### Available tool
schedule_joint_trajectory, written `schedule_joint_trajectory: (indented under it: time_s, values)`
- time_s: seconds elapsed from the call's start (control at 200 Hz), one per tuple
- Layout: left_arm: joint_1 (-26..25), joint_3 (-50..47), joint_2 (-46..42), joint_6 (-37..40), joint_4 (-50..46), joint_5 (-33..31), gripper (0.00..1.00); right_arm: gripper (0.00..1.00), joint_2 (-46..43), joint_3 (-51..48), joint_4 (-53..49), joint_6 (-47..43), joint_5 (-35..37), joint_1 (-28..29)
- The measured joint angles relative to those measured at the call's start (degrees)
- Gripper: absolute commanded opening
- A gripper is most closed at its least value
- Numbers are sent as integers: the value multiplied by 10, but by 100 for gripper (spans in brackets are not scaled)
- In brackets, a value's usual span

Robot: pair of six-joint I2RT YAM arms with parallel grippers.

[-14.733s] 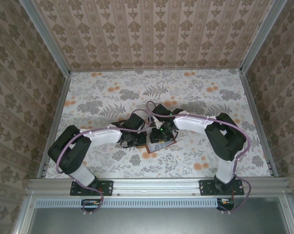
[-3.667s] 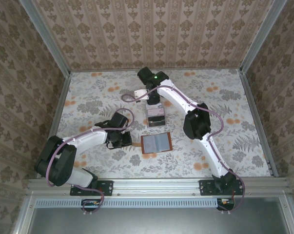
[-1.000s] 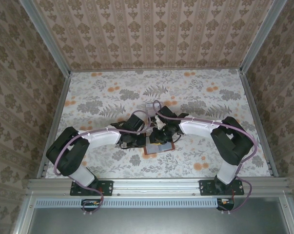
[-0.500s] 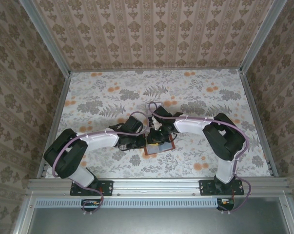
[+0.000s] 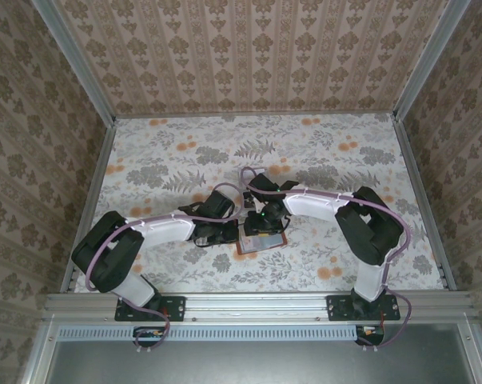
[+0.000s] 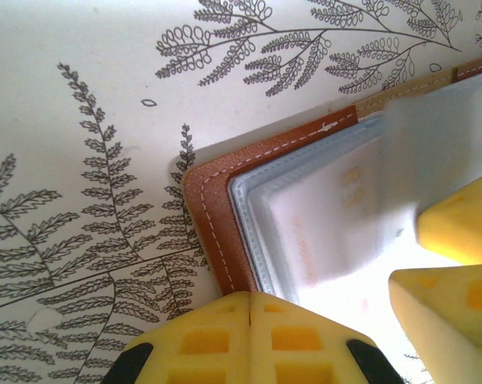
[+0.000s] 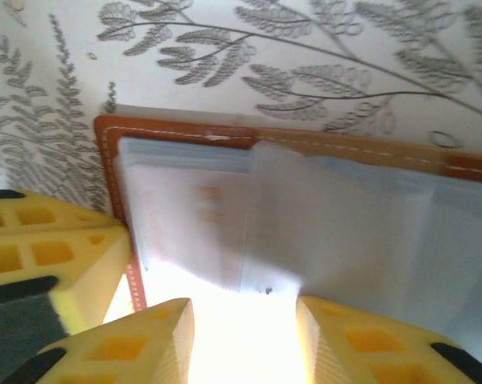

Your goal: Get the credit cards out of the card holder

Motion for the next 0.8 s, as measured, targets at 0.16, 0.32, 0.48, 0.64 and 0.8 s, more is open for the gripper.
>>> schedule_joint_trajectory:
  time_s: [0.16, 0.32, 0.48, 0.64, 0.8]
  values:
    - [0, 0, 4, 0, 7, 9, 0, 53, -9, 6, -35, -13, 59, 7]
    - [0, 0, 5, 0, 8, 14, 0, 53, -16, 14, -63, -18, 103, 15]
    - [0, 0, 5, 0, 8, 14, 0, 53, -21, 14, -87, -24, 134, 15]
    - [0, 0, 5, 0, 7, 14, 0, 43, -22, 14, -101, -30, 151, 15]
    - [0, 2, 7, 0, 6, 15, 0, 25, -24, 14, -110, -35, 160, 15]
